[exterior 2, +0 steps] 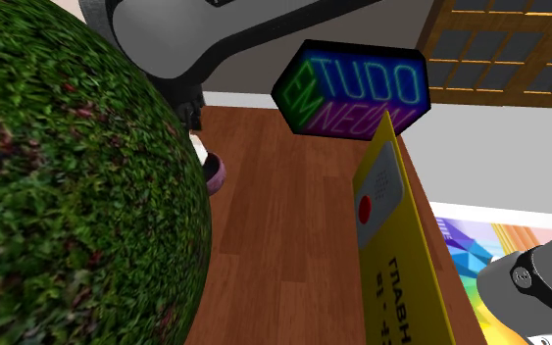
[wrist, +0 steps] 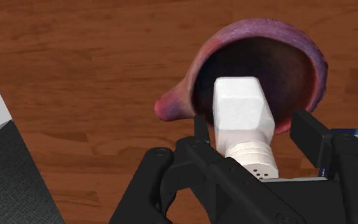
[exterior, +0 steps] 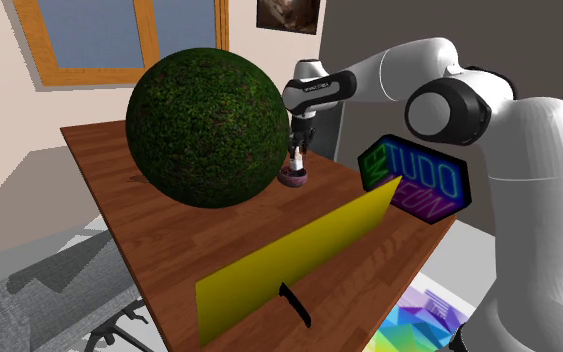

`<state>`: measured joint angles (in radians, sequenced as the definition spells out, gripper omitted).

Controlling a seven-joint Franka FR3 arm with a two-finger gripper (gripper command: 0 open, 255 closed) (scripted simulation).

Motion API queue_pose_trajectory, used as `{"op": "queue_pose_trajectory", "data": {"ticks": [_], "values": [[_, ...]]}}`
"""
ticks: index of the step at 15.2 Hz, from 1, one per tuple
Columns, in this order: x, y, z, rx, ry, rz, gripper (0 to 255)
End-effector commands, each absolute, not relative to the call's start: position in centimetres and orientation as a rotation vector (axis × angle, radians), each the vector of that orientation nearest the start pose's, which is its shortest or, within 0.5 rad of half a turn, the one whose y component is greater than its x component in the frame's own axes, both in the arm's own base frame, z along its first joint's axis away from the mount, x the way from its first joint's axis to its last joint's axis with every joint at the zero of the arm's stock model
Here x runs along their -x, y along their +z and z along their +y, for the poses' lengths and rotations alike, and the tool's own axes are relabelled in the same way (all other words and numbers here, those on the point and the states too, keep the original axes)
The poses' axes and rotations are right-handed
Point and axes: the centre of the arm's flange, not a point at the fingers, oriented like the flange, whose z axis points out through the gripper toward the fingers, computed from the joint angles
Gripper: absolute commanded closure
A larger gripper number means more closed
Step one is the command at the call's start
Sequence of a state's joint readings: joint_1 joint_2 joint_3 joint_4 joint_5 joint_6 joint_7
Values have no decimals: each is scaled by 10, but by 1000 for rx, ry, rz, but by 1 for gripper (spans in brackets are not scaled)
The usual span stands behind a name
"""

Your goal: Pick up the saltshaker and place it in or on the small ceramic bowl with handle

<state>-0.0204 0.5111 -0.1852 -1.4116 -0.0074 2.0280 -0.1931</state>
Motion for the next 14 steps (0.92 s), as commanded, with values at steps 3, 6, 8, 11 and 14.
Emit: {"op": "queue_pose_trajectory", "data": {"ticks": [3, 6, 8, 11, 14], "values": [[-705, 417, -109, 3245, -148, -55, 0], [-702, 432, -110, 3245, -148, -55, 0], [-700, 458, -107, 3245, -148, -55, 0], [-699, 469, -106, 3245, -148, -55, 0], [-699, 469, -106, 3245, -148, -55, 0]]}}
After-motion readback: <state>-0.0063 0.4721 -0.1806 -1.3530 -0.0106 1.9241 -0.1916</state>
